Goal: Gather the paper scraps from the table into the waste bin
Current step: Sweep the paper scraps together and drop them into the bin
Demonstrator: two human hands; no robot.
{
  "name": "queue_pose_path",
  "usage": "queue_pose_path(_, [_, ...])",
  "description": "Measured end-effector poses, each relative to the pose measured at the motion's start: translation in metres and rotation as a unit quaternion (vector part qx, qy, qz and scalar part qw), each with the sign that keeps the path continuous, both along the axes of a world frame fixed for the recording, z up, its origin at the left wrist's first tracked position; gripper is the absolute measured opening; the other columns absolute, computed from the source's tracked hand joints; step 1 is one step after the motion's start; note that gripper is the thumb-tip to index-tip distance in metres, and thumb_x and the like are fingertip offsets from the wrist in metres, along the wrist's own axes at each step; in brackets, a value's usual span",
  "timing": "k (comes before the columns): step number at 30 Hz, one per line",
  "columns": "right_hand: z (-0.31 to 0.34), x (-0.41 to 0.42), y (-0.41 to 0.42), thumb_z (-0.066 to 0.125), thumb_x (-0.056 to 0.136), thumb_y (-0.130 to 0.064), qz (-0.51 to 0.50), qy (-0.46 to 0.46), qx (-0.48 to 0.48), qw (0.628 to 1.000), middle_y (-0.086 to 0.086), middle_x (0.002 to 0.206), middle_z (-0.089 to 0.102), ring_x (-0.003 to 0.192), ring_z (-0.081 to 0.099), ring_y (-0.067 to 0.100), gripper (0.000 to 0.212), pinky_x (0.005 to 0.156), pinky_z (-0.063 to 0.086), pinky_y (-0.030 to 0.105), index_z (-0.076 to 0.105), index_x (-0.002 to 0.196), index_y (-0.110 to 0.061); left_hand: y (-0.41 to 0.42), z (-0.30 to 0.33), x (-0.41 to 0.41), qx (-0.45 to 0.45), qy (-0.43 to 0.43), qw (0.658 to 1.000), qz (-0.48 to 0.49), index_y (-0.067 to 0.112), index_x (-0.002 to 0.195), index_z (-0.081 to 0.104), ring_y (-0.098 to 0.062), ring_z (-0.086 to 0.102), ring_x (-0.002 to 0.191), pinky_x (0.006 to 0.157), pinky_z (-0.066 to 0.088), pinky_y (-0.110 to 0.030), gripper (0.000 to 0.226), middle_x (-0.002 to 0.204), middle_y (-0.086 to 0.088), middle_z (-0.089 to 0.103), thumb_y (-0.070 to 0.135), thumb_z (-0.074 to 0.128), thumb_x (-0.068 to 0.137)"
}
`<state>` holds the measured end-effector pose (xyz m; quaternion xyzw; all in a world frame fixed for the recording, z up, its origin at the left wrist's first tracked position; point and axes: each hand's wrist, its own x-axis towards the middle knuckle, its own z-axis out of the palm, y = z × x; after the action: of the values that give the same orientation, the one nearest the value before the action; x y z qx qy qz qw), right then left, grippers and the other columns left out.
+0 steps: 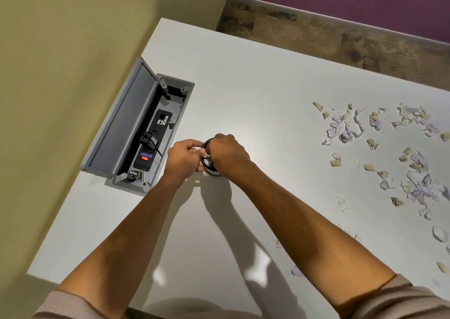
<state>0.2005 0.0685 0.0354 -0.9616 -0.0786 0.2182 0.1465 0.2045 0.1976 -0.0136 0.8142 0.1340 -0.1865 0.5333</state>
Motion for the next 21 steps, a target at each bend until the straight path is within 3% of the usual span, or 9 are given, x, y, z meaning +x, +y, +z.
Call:
queue_pose_path(5, [-0.012,0.006,0.007,0.054,0.088,-0.008,-0.026,0.056,0.019,0.998,0.006,0.082,0.050,0.077,0.052,0.025,0.004,0.066,0.038,0.029,0.056,0.086,-0.011,0.001,-0.005,0.001,-0.017,0.010,1.000,0.021,0.006,0.102,0.070,-0.021,0.066,0.056,0.059,0.061,-0.037,0.015,0.056,-0.001,0.059,0.004,0.061,0.090])
queue_pose_path(11, [-0.031,0.016,0.014,0.054,0.082,-0.008,-0.063,0.100,0.010,0.993,0.000,0.065,0.046,0.065,0.049,0.022,0.024,0.055,0.035,0.027,0.043,0.063,-0.014,0.002,-0.008,0.001,-0.046,0.028,0.998,0.035,0.006,0.100,0.071,-0.020,0.069,0.058,0.058,0.060,-0.035,0.015,0.068,-0.010,0.067,0.003,0.060,0.090])
queue_pose_path(14, [-0.033,0.019,0.018,0.053,0.083,-0.010,-0.058,0.100,-0.003,0.993,0.000,0.064,0.045,0.067,0.051,0.023,0.026,0.060,0.039,0.028,0.040,0.061,-0.017,0.003,-0.008,0.000,-0.048,0.025,0.998,0.036,0.008,0.099,0.072,-0.017,0.070,0.057,0.056,0.059,-0.031,0.016,0.072,-0.012,0.069,0.003,0.060,0.090])
queue_pose_path(21, [-0.028,0.014,0.016,0.047,0.089,-0.011,-0.066,0.113,0.032,0.991,0.000,0.068,0.047,0.073,0.052,0.023,0.025,0.065,0.040,0.029,0.042,0.065,-0.015,0.001,-0.003,-0.002,-0.037,0.032,0.998,0.045,0.010,0.099,0.072,-0.022,0.070,0.059,0.064,0.062,-0.038,0.014,0.072,-0.010,0.070,0.004,0.062,0.090])
